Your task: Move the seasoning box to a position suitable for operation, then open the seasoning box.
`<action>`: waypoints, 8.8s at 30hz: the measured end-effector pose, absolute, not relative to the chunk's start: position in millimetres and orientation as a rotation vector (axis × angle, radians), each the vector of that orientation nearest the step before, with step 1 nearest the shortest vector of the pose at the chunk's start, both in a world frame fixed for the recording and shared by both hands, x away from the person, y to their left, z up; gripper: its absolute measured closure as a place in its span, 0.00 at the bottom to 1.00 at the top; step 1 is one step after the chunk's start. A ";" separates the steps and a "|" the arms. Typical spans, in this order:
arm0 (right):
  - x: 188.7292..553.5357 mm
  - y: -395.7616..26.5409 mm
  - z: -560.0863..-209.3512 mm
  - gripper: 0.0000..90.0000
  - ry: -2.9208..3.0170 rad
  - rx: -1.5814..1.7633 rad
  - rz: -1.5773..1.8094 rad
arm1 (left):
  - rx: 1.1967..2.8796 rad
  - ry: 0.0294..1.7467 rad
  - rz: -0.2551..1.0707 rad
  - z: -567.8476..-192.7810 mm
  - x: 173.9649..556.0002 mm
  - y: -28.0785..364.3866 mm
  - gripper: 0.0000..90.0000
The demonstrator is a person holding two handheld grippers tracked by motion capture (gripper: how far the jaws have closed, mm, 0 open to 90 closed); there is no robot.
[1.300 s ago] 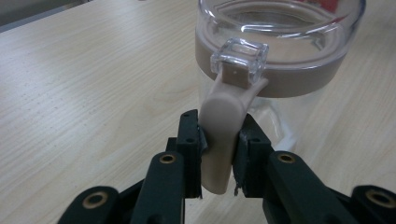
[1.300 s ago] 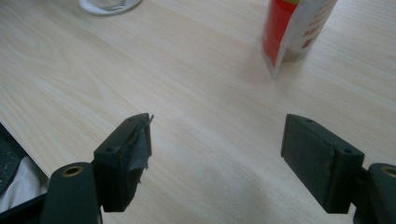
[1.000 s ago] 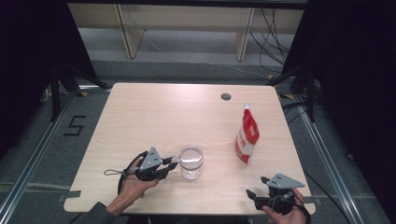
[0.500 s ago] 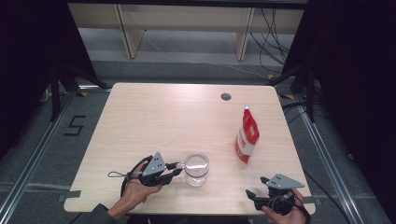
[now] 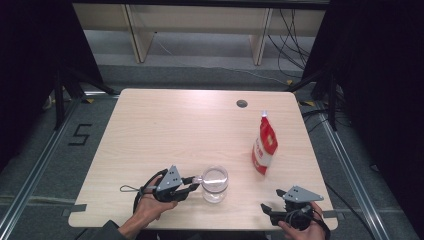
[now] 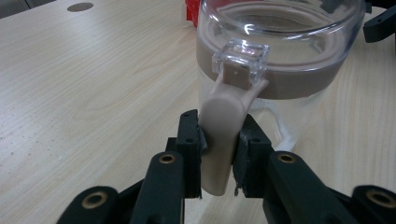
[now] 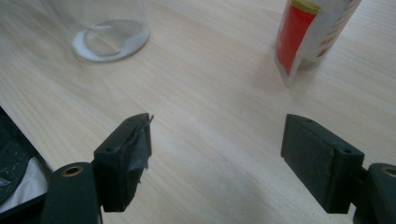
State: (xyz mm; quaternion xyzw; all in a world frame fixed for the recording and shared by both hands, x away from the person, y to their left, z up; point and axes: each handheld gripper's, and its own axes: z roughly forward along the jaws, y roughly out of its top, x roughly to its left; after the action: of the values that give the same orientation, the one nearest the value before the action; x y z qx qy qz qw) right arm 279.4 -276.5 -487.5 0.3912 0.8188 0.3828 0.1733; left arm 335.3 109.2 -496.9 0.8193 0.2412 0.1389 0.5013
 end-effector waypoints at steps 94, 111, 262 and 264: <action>284.3 -262.5 -480.7 0.37 2.306 1.075 1.191 | 1.899 0.666 0.323 -446.4 327.8 106.3 0.99; 290.0 -246.6 -467.9 0.63 2.252 0.897 1.275 | 1.901 0.648 0.345 -447.4 328.2 106.8 0.99; 301.9 -262.3 -463.7 0.39 1.989 1.103 1.225 | 1.991 0.771 0.390 -487.5 299.0 161.6 0.18; 304.6 -264.1 -466.8 0.37 1.997 1.119 1.241 | 1.988 0.773 0.388 -487.7 299.1 161.5 0.17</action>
State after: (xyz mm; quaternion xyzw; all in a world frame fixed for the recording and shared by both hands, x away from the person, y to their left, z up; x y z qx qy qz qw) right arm 304.6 -264.1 -466.8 0.4141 0.7395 0.4594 0.2657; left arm 299.1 161.5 -487.7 0.8104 0.3152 0.1582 0.4679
